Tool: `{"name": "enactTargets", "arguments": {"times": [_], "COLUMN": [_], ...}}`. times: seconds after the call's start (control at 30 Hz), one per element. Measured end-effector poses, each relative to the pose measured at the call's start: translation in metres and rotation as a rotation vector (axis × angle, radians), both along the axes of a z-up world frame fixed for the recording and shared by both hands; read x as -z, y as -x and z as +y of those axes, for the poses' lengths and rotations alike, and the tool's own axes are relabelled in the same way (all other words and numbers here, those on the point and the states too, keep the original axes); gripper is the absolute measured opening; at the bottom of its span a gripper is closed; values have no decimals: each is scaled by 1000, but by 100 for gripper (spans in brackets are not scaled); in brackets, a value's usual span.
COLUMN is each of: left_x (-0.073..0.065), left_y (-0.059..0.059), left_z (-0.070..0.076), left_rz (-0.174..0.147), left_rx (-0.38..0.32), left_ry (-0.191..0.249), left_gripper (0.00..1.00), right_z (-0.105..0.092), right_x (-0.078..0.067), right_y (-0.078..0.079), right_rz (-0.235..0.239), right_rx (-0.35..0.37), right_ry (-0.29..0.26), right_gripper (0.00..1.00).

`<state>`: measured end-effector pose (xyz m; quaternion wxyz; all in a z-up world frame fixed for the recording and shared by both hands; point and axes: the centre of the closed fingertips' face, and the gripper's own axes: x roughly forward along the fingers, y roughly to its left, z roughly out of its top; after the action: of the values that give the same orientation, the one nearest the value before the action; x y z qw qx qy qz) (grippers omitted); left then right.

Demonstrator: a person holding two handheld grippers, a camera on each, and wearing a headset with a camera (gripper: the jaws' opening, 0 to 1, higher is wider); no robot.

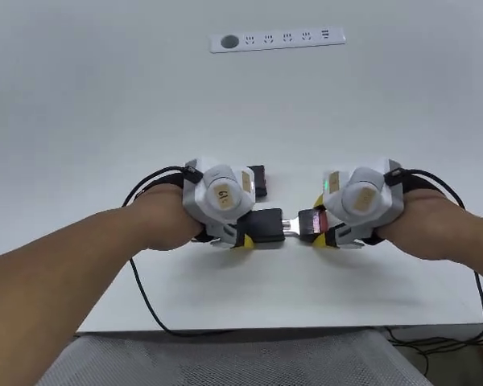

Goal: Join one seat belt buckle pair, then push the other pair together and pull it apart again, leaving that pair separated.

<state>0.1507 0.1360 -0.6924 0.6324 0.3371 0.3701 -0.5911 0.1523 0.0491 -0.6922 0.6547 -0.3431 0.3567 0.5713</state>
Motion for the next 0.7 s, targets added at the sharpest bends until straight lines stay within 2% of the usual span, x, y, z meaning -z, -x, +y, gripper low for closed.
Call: {"name": "enactTargets", "arguments": {"times": [0.23, 0.43, 0.7], "left_x": [0, -1, 0], "left_y": [0, 2, 2], "left_z": [0, -1, -2], "left_rz": [-1, 0, -5], "left_rx": [8, 5, 28], "left_ry": [-4, 10, -2], "left_gripper": [32, 32, 32], "right_z": [2, 5, 7], "right_x": [2, 2, 2], "right_y": [0, 0, 0], "right_rz": [13, 10, 5], "right_rx": [0, -6, -20], "right_ry": [-5, 6, -1], "right_gripper": [33, 32, 32]}}
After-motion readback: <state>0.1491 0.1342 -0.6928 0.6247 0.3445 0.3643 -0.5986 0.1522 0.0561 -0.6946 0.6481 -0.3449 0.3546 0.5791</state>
